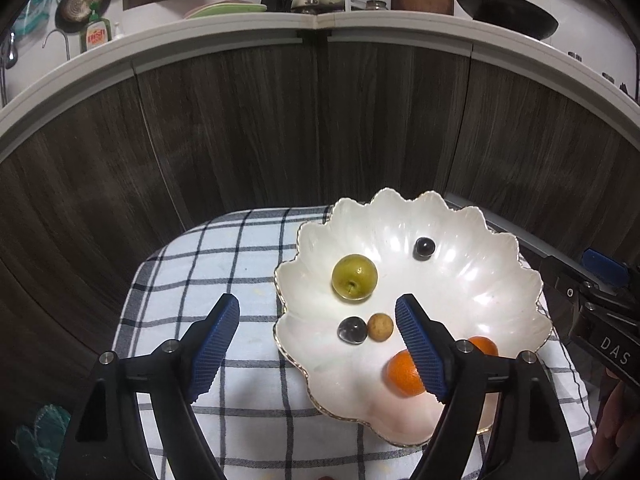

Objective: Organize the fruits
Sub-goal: 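Open both tools over the bowl, dropping the dark plums inside, then move both open tools from the bowl to the red dates on the cloth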

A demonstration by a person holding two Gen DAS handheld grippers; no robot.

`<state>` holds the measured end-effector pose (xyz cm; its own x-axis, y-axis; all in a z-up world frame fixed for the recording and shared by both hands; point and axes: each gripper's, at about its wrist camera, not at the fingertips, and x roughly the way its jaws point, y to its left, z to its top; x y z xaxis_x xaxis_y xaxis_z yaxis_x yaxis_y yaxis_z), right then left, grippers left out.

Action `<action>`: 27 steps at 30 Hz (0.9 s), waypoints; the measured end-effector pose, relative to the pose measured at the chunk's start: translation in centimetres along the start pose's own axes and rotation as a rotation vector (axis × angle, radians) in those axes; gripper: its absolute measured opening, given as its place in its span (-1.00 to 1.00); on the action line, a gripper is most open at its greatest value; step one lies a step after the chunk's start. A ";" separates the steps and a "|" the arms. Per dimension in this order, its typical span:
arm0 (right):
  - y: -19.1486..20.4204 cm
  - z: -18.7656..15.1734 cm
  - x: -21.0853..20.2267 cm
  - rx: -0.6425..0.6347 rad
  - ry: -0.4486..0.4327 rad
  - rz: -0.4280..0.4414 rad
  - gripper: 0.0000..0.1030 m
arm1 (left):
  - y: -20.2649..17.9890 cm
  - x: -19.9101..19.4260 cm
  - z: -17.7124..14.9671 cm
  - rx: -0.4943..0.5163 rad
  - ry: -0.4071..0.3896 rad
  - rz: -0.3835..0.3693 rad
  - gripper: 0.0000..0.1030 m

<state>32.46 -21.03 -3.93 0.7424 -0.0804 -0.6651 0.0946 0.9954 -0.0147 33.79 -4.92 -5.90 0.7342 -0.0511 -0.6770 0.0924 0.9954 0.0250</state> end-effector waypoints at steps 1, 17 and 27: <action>0.0 0.1 -0.3 0.000 -0.004 0.000 0.37 | 0.1 -0.3 0.0 -0.001 -0.004 0.000 0.56; 0.8 -0.5 -4.6 -0.007 -0.050 -0.002 0.37 | 1.6 -4.4 -0.7 0.003 -0.044 0.010 0.56; 2.0 -1.8 -5.7 -0.006 -0.048 0.016 0.37 | 3.0 -5.7 -2.4 -0.001 -0.037 0.020 0.56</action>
<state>27.20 -18.45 -1.48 0.7748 -0.0668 -0.6287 0.0787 0.9969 -0.0089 28.31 -1.42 -3.71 0.7605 -0.0337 -0.6485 0.0763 0.9964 0.0377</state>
